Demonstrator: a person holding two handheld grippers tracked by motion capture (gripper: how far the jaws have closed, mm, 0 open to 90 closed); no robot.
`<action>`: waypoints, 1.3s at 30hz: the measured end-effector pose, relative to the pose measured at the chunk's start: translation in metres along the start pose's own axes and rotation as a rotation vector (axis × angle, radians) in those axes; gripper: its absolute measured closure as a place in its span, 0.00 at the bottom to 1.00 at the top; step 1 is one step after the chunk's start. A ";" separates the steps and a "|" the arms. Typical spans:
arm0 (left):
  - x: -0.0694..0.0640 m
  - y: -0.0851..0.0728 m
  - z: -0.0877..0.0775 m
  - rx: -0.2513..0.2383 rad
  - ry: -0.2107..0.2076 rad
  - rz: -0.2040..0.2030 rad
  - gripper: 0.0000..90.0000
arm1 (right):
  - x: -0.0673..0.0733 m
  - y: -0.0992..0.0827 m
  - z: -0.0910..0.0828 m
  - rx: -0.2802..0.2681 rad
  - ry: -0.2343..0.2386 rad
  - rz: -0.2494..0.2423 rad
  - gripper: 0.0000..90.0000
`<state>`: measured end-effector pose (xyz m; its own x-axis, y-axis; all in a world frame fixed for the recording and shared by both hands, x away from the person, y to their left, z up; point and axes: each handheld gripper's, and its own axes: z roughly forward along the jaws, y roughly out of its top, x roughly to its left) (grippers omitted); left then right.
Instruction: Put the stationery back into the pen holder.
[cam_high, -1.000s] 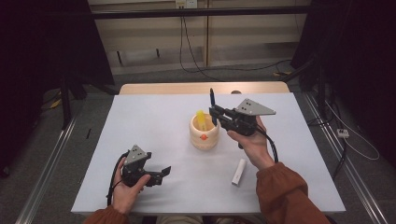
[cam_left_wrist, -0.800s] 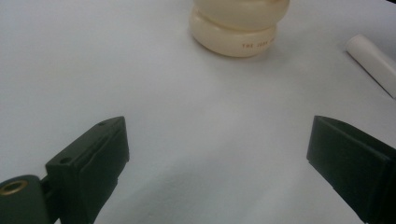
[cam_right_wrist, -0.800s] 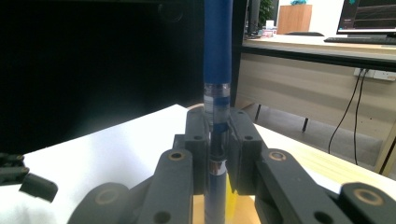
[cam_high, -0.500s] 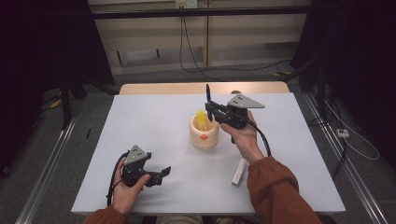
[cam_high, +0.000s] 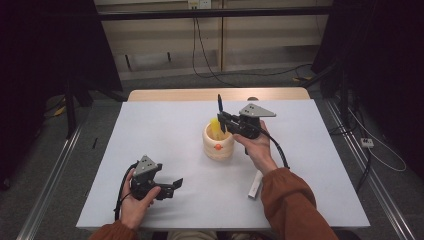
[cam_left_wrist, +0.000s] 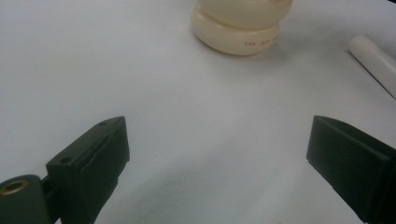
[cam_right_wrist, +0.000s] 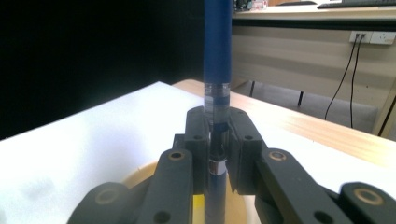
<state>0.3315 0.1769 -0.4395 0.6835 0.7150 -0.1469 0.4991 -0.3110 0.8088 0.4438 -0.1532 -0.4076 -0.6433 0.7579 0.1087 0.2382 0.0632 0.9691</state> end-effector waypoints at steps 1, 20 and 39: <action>0.000 0.000 0.000 -0.001 0.001 0.002 0.06 | 0.000 -0.002 0.001 0.005 -0.006 0.001 0.89; 0.000 0.000 0.000 0.003 0.000 -0.003 0.06 | 0.001 -0.013 0.000 0.017 -0.023 0.014 0.89; 0.000 -0.001 0.000 0.003 -0.002 0.003 0.07 | 0.001 -0.013 -0.004 0.017 -0.043 0.034 0.55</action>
<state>0.3316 0.1770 -0.4401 0.6859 0.7130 -0.1456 0.4988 -0.3150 0.8074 0.4372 -0.1554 -0.4193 -0.6027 0.7870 0.1317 0.2718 0.0473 0.9612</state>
